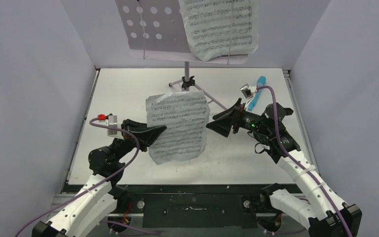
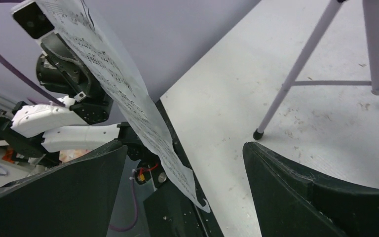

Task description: Set up the instrument practice props

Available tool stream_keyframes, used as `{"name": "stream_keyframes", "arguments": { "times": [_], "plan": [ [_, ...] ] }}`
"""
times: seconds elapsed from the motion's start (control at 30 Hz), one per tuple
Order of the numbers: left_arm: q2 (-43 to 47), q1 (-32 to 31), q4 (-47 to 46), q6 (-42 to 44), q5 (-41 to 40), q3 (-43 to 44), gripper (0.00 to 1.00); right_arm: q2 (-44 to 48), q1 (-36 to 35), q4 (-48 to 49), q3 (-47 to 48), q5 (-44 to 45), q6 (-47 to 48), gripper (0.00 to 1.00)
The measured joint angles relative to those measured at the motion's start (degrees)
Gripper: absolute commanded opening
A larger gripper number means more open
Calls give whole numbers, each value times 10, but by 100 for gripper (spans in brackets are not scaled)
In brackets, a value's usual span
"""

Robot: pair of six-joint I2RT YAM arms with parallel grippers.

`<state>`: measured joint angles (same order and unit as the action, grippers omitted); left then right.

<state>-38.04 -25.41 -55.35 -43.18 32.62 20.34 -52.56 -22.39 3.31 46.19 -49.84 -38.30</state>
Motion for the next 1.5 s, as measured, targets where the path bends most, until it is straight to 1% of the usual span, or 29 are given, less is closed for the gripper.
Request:
{"name": "stream_keyframes", "arguments": {
  "times": [0.13,0.27,0.37,0.6,0.63,0.93,0.97,1.03,1.07,1.1,1.13,1.2,1.23,1.27,1.3,1.33,1.37,1.5],
  "plan": [
    [0,0,-44,-33,-16,1,0,-6,-26,56,0,-16,-22,96],
    [0,0,-71,-56,-28,1,0,-24,-85,98,0,-16,-36,98],
    [-3,0,-81,-64,-30,1,0,-37,-113,128,-4,-16,-49,90],
    [-6,0,-84,-76,-31,2,0,-67,-127,201,-10,-9,-85,73],
    [-6,0,-84,-77,-31,2,0,-72,-131,203,-9,-8,-85,70],
    [-3,0,-83,-77,-35,2,0,-93,-160,189,7,-3,-67,32],
    [-3,0,-83,-78,-35,2,0,-93,-160,186,11,-3,-63,29],
    [-2,0,-83,-77,-35,2,0,-93,-161,180,19,0,-55,27],
    [-2,0,-82,-78,-35,2,0,-93,-161,176,23,1,-51,24],
    [-1,0,-82,-78,-35,2,0,-93,-161,172,26,2,-46,18],
    [0,0,-81,-78,-35,2,0,-93,-161,168,28,2,-42,16],
    [0,0,-78,-78,-35,2,0,-93,-161,156,33,5,-33,7],
    [0,0,-77,-78,-35,2,4,-93,-161,152,34,5,-28,6],
    [0,0,-75,-78,-35,2,11,-93,-161,147,36,6,-25,5],
    [0,0,-73,-78,-35,2,20,-93,-161,142,37,6,-21,5],
    [0,0,-72,-78,-35,2,32,-93,-161,136,40,7,-17,5],
    [0,0,-70,-77,-36,2,42,-93,-162,130,42,9,-13,5],
    [2,1,-61,-78,-43,2,75,-93,-163,109,48,15,5,5]
  ]
}}
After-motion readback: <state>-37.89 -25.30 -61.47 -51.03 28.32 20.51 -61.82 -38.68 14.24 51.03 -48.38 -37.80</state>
